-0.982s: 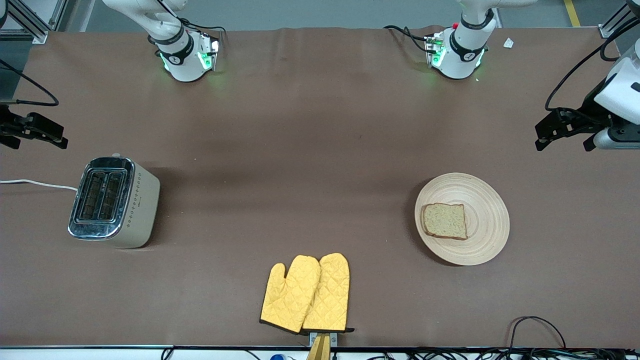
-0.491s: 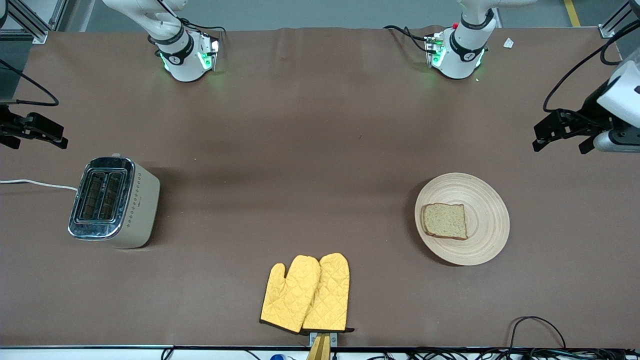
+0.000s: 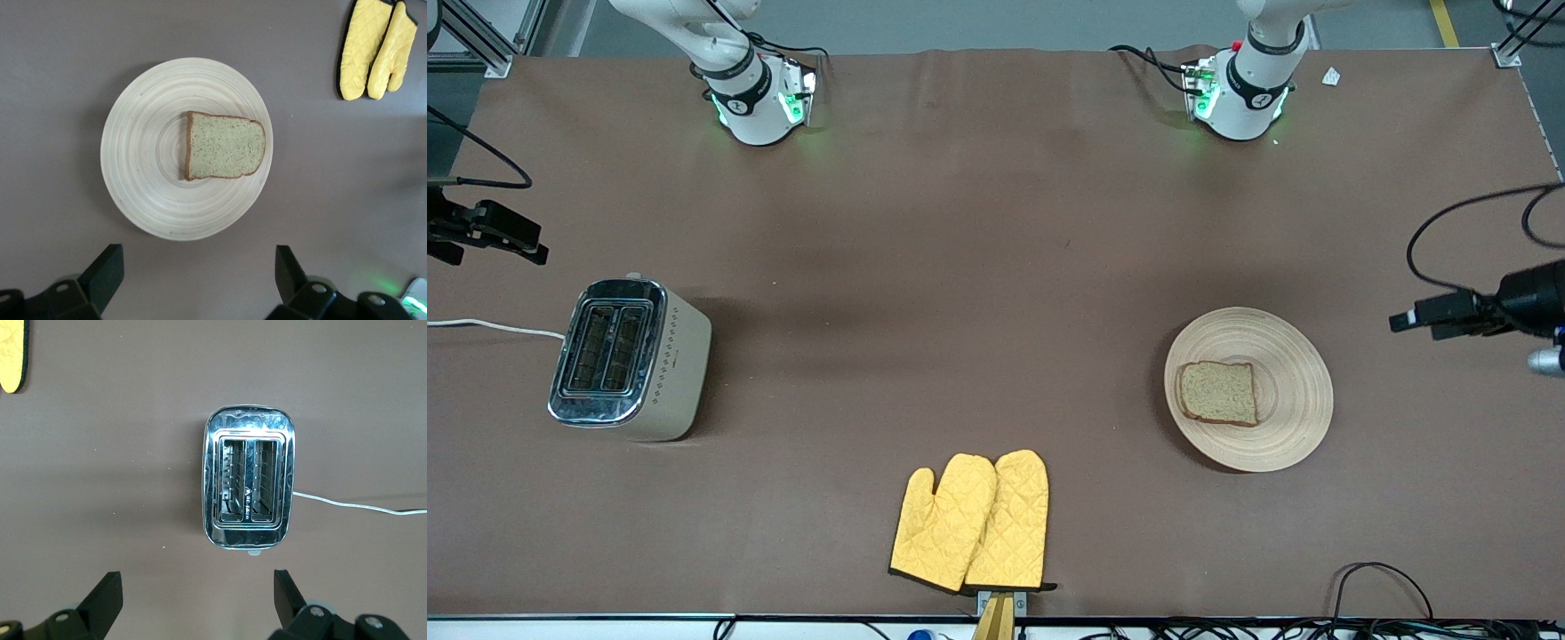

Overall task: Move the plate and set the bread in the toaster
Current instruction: 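Move the left gripper toward the wooden plate's rim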

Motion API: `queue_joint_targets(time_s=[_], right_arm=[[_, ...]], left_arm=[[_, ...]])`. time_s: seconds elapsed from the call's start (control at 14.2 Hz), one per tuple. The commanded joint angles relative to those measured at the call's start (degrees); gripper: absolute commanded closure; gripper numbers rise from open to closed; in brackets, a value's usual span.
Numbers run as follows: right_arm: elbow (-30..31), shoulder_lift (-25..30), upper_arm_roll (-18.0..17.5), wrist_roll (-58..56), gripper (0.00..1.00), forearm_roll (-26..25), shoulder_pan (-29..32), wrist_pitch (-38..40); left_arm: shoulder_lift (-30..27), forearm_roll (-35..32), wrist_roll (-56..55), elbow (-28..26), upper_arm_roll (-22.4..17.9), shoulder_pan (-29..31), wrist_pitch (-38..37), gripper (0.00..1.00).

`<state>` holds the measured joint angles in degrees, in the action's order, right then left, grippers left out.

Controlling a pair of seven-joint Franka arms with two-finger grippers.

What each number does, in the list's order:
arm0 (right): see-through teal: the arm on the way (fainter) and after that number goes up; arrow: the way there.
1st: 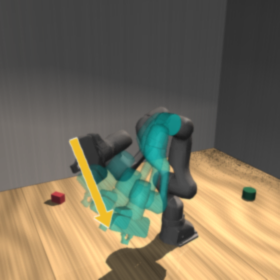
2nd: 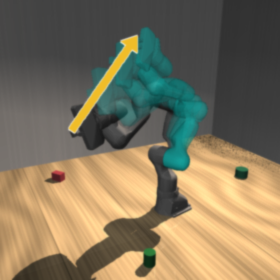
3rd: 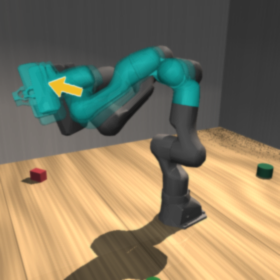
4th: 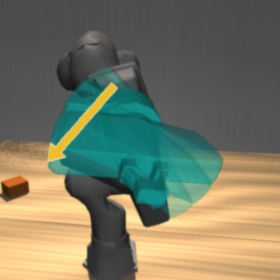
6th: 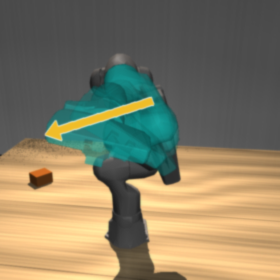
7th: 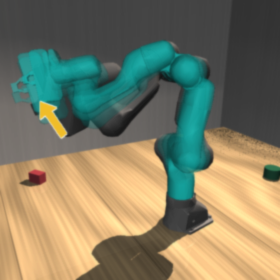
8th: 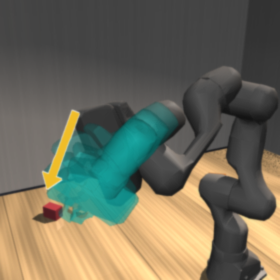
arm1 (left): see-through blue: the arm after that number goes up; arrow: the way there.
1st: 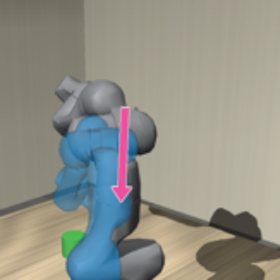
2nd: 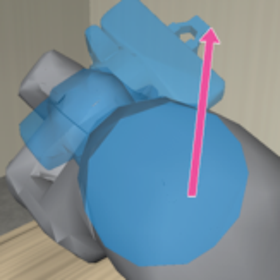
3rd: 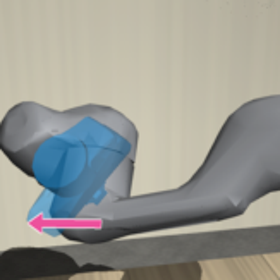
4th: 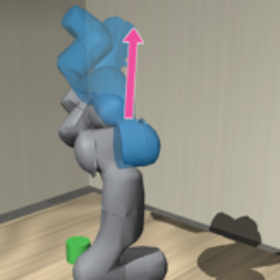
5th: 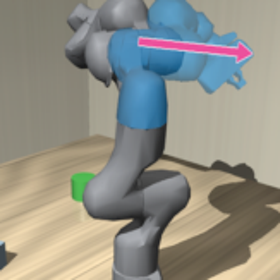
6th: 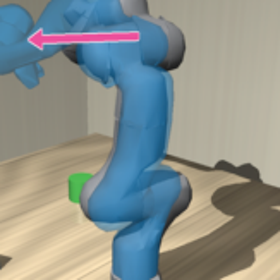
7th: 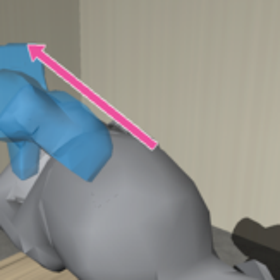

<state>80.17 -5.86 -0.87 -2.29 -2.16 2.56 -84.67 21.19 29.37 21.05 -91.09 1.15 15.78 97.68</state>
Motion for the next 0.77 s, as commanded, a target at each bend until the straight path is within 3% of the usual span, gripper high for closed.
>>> queue_joint_targets(time_s=[0.0,0.21,0.56,0.7], right_arm=[[1.04,1.03,-0.8,0.62,0.0,0.05,0.87,-0.05],[1.56,0.94,-0.8,0.62,0.0,0.05,1.22,-0.14],[2.26,0.68,-0.63,0.62,0.0,2.24,2.36,-0.23],[5.5,0.67,-0.63,0.53,0.0,7.31,4.64,-0.93]], left_arm=[[12.07,6.9,8.17,4.49,0.26,2.14,-0.03,0.0],[22.9,9.12,14.09,10.3,0.35,4.08,-0.03,0.0],[27.76,12.11,19.11,10.67,0.78,4.87,2.95,0.0],[28.63,13.69,19.2,10.67,0.79,4.61,2.96,0.06]])
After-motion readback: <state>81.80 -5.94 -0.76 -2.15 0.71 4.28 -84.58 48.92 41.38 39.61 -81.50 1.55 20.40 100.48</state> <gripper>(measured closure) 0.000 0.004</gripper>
